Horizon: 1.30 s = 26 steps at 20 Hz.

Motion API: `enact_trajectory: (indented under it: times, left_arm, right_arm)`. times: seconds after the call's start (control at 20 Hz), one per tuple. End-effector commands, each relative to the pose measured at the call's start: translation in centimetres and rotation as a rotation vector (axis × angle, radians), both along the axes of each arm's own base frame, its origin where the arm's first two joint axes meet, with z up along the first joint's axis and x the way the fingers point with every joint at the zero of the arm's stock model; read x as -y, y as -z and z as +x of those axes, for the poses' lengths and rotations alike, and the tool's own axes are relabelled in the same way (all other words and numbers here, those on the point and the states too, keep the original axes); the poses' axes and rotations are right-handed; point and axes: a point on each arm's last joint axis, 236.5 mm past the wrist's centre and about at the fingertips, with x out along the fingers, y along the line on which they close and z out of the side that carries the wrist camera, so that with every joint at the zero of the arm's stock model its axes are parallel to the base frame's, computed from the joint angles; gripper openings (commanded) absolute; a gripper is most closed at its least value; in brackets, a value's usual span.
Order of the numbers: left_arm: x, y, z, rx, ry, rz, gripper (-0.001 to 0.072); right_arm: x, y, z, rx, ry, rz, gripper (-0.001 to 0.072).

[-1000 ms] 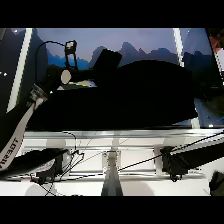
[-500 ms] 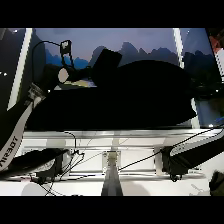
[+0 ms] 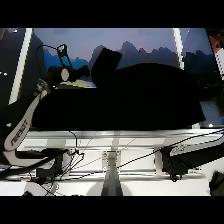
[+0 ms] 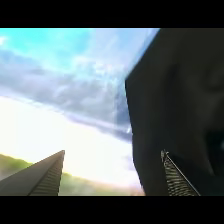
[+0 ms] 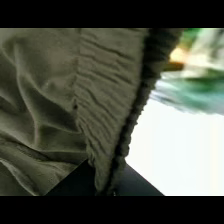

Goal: Fold the clothes and pants, and hang the long-sleeved shirts on hangers.

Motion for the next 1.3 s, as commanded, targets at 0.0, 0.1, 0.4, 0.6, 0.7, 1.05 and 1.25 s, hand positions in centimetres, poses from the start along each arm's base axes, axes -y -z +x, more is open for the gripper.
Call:
enact_trajectory:
  times: [0.0,0.1,0.4,0.6,0.7,1.05,1.25]
  left_arm:
    - [1.4,2.6,2.5,-0.002,-0.028,-0.066,0.0643]
    - [2.7,3.7,3.9,-0.024,-0.007,-0.091,0.0630]
    - [8.4,6.8,3.6,-0.133,0.126,-0.199,0.0549]
    - [10.1,6.3,3.9,-0.077,0.158,-0.191,0.0332]
    - [10.6,5.8,4.5,-0.034,0.152,-0.190,0.0087]
    - [6.7,-5.3,7.9,0.280,0.273,0.019,0.0008]
    - [0.6,-19.5,7.4,0.564,0.288,0.259,0.0008]
  right_arm:
    - [4.0,-2.1,-1.9,-0.002,0.063,-0.121,0.0024]
    - [4.7,-2.7,-2.6,0.002,0.087,-0.123,0.0024]
    - [4.2,-3.0,-2.4,0.011,0.097,-0.095,0.0025]
    - [4.0,-3.0,-2.5,0.007,0.095,-0.086,0.0024]
    - [3.7,-3.1,-2.6,0.004,0.093,-0.072,0.0025]
    - [3.9,-3.7,-2.1,0.030,0.102,-0.088,0.0024]
    - [3.8,-5.6,0.2,0.141,0.148,-0.084,0.0024]
